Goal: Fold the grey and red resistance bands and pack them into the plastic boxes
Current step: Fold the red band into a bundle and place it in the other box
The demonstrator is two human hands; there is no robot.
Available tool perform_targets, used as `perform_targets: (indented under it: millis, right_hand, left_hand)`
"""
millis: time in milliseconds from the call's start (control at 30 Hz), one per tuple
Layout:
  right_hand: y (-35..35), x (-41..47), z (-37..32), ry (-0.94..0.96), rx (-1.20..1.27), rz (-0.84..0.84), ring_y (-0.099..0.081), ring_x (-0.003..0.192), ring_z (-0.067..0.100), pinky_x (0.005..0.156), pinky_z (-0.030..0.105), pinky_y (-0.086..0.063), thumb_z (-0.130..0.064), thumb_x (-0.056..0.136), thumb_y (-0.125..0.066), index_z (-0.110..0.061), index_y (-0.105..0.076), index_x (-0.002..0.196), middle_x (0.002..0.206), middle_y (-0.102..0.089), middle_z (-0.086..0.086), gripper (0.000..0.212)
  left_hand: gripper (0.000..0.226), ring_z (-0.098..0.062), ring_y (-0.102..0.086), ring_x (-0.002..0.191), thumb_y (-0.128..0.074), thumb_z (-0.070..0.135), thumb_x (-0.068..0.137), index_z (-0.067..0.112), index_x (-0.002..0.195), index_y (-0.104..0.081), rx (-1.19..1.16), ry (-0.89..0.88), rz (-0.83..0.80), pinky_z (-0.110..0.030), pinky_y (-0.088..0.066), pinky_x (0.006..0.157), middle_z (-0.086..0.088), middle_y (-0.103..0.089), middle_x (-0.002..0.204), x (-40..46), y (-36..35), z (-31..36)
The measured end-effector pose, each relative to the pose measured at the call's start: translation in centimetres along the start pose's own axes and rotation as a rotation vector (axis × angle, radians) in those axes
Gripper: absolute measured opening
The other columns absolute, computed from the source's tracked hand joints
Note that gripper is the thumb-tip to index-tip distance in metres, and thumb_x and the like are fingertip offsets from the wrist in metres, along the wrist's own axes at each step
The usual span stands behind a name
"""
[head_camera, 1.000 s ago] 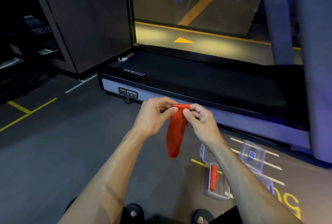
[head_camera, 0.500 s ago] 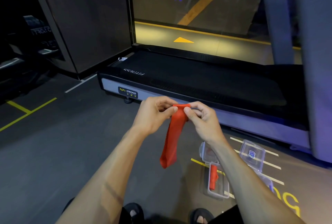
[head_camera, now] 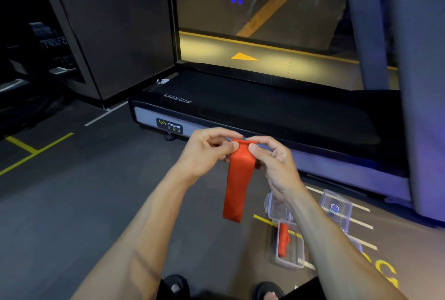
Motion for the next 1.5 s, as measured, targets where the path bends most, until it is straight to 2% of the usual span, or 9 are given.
perform_targets:
  millis: [233,367,633,800,900,1133,1300,1400,1500]
  right_hand:
    - [-0.1,0.0,0.2,-0.087,0.156,-0.038,-0.072,0.081,0.022,0.077,0.031,-0.058,-0.012,0.089,-0.067,-0.011,-0.071,0.109,0.098,-0.075,0.019,0.020]
    - [-0.2,0.0,0.3,-0.130,0.181,-0.044,-0.070,0.078,0.021,0.073,0.031,-0.056,-0.005,0.094,-0.060,-0.012,-0.069,0.101,0.092,-0.074,0.014,0.013]
    - [-0.5,0.1,0.5,-0.135,0.170,0.021,-0.066,0.070,0.018,0.065,0.028,-0.053,0.009,0.094,-0.047,-0.006,-0.065,0.085,0.081,-0.069,0.011,0.025]
    - [-0.4,0.0,0.6,-0.119,0.115,0.020,-0.066,0.074,0.018,0.070,0.031,-0.053,0.009,0.093,-0.045,-0.007,-0.067,0.082,0.080,-0.070,0.009,0.029]
    - [-0.4,-0.1,0.3,-0.091,0.068,-0.002,-0.069,0.078,0.017,0.074,0.032,-0.055,0.001,0.097,-0.052,-0.008,-0.069,0.082,0.084,-0.072,0.007,0.024]
    - [-0.1,-0.2,0.3,-0.003,-0.092,0.012,-0.069,0.072,0.017,0.069,0.025,-0.055,-0.001,0.095,-0.065,-0.003,-0.071,0.094,0.077,-0.075,0.010,0.006]
    - [0.0,-0.1,0.7,-0.006,-0.122,0.001,-0.063,0.072,0.019,0.070,0.025,-0.053,-0.002,0.096,-0.065,-0.001,-0.069,0.102,0.077,-0.071,0.014,0.007]
    - [0.1,0.1,1.0,-0.017,-0.152,-0.023,-0.058,0.071,0.021,0.071,0.026,-0.049,-0.007,0.098,-0.064,-0.009,-0.063,0.113,0.074,-0.068,0.014,0.015]
    - [0.1,0.3,1.3,-0.012,-0.247,-0.065,-0.067,0.076,0.015,0.074,0.022,-0.052,-0.010,0.100,-0.064,-0.012,-0.066,0.118,0.080,-0.075,0.011,0.019]
  left_hand:
    - [0.015,-0.012,-0.062,0.070,-0.065,-0.005,0.094,0.006,0.101,-0.073,-0.015,-0.042,-0.114,-0.021,-0.052,0.066,-0.003,-0.069,0.075,-0.1,-0.3,0.7]
    - [0.015,-0.017,-0.059,0.075,-0.063,-0.006,0.095,0.006,0.099,-0.072,-0.027,-0.036,-0.111,-0.021,-0.050,0.067,-0.005,-0.069,0.081,-0.1,-0.4,0.7]
    - [0.035,-0.012,-0.064,0.083,-0.056,-0.009,0.096,0.018,0.088,-0.077,0.025,0.022,-0.111,-0.028,-0.051,0.075,0.001,-0.074,0.088,0.1,-0.5,-0.1]
    - [0.016,-0.013,-0.064,0.082,-0.065,0.006,0.092,0.015,0.088,-0.078,0.068,0.032,-0.112,-0.030,-0.054,0.076,-0.007,-0.074,0.089,-0.1,-0.4,0.1]
    - [0.008,-0.016,-0.067,0.084,-0.069,0.004,0.094,0.007,0.092,-0.076,0.131,-0.003,-0.107,-0.035,-0.056,0.079,-0.015,-0.075,0.093,-0.2,-0.1,0.2]
    - [0.010,-0.021,-0.071,0.092,-0.067,0.001,0.096,0.004,0.101,-0.074,0.184,-0.041,-0.143,-0.033,-0.059,0.083,-0.013,-0.076,0.099,-0.1,0.4,0.1]
    - [0.024,-0.015,-0.068,0.081,-0.072,0.002,0.091,0.014,0.112,-0.072,0.233,-0.053,-0.105,-0.032,-0.056,0.085,-0.017,-0.072,0.092,0.2,0.8,0.0]
    - [0.026,-0.013,-0.066,0.077,-0.073,0.002,0.091,0.016,0.113,-0.073,0.269,-0.075,-0.082,-0.027,-0.056,0.082,-0.015,-0.072,0.090,0.1,0.8,0.2]
    - [0.027,-0.010,-0.065,0.074,-0.073,0.002,0.090,0.019,0.110,-0.074,0.316,-0.080,-0.068,-0.029,-0.056,0.080,-0.008,-0.073,0.087,-0.1,0.8,-0.1]
Point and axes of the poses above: each hand's wrist, its own x-axis towards the middle knuckle, its own y-axis out of the back of the hand, z = x × y, the point moved 4 cm from there along x, towards the middle knuckle
